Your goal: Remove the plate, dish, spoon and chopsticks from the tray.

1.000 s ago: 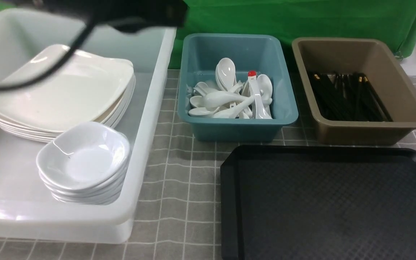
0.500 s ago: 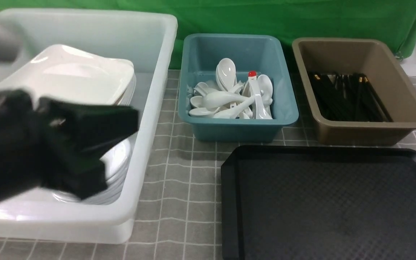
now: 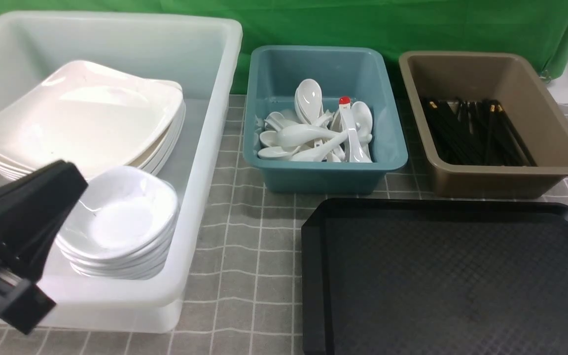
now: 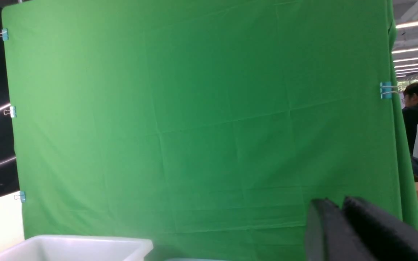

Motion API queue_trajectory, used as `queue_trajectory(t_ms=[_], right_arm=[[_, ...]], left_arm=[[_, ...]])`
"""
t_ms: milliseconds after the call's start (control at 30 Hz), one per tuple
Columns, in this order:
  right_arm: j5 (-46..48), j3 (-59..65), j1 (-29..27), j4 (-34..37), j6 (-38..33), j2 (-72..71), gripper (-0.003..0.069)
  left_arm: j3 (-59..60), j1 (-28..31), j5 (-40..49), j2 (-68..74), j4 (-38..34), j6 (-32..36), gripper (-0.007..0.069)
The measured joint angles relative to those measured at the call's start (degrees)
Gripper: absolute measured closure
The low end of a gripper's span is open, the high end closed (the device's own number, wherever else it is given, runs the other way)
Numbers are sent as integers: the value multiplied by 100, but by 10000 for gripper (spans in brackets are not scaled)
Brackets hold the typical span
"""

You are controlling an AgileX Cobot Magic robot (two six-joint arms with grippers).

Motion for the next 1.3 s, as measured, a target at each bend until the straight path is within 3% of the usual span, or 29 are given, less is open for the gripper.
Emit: queue_trajectory(t_ms=[467, 700, 867, 1100, 1300], right_arm=[[0, 0, 0, 0, 16, 0, 532], [0, 0, 0, 0, 16, 0, 513], [0, 0, 0, 0, 16, 0, 504], [0, 0, 0, 0, 16, 0, 482], [4, 2, -1, 0, 16, 0, 473]], left_arm=[[11, 0, 192, 0, 1472, 27, 621], [136, 106, 503, -205, 1648, 99, 621], [669, 1004, 1081, -1141, 1535, 104, 621], [1639, 2977, 1663, -2778, 1322, 104, 620], [1735, 3474, 2633, -2890, 1226, 104, 620]])
